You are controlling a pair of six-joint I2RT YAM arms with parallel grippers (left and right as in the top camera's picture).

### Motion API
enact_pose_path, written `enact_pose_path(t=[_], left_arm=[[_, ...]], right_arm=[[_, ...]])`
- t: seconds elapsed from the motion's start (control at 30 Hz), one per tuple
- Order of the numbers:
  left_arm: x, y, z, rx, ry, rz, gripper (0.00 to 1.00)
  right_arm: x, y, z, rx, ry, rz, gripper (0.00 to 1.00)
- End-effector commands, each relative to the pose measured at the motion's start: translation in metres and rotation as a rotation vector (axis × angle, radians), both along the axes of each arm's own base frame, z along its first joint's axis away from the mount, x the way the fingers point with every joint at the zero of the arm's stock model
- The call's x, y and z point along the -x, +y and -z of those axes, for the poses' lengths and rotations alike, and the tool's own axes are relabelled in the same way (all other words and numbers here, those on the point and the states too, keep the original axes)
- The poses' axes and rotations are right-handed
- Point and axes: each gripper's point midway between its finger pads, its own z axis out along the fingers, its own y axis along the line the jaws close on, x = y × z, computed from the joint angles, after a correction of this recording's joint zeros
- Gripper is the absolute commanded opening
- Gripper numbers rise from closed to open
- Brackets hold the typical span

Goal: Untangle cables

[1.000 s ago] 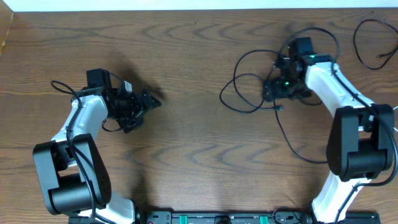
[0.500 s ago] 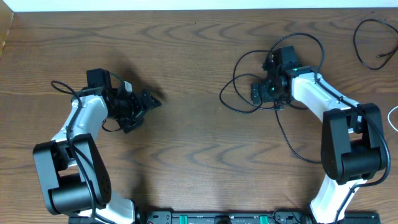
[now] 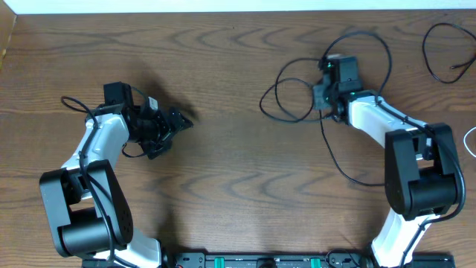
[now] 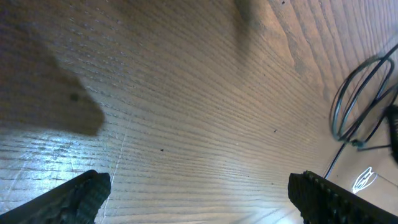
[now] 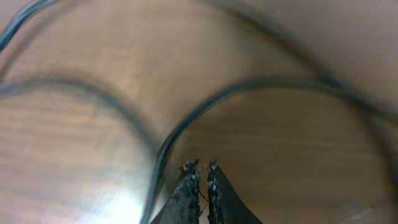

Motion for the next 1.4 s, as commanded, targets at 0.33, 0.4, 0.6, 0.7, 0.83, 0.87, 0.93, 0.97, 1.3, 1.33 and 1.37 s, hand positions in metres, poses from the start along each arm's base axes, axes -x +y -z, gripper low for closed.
enact_pose_path(t=[0.33, 0.4, 0.6, 0.7, 0.83, 0.87, 0.93, 0.97, 1.3, 1.33, 1.37], left_arm=[[-0.001, 0.003, 0.001, -0.009, 0.002, -0.007, 0.98], [-0.001, 0.003, 0.001, -0.009, 0.002, -0.007, 0.98], [-0.001, 0.003, 0.001, -0.009, 0.002, -0.007, 0.98], [-0.001, 0.003, 0.001, -0.009, 0.002, -0.007, 0.98], [-0.001, 0.003, 0.001, -0.009, 0.002, -0.007, 0.98], [-0.001, 0.003, 0.001, -0.009, 0.002, -0.007, 0.98], [-0.001, 0.003, 0.001, -0.009, 0.002, -0.007, 0.98], [-0.001, 0.003, 0.001, -0.009, 0.002, -0.007, 0.98], [-0.001, 0.003, 0.001, -0.009, 0.002, -0.007, 0.98], [-0.001, 0.003, 0.001, -0.009, 0.002, -0.007, 0.98], [-0.001, 0.003, 0.001, -0.009, 0.002, -0.007, 0.98]], right_arm=[[-0.070, -0.130, -0.088, 0.093, -0.354, 0.181, 0.01], [-0.072, -0.143, -0.095, 0.125, -0.370, 0.197, 0.01], [-0.044, -0.141, -0.048, 0.030, -0.154, 0.186, 0.42], [-0.021, -0.137, -0.029, 0.025, -0.026, 0.228, 0.80], [-0.001, -0.139, -0.052, 0.061, 0.038, 0.257, 0.99], [0.007, -0.141, -0.067, 0.068, 0.040, 0.274, 0.99], [0.016, -0.140, -0.092, 0.061, 0.018, 0.286, 0.99], [0.021, -0.139, -0.104, 0.059, 0.008, 0.286, 0.99], [0.143, -0.127, -0.137, -0.077, 0.259, 0.501, 0.99], [0.148, -0.124, -0.124, -0.083, 0.302, 0.494, 0.99], [0.149, -0.121, -0.117, -0.092, 0.328, 0.479, 0.99]])
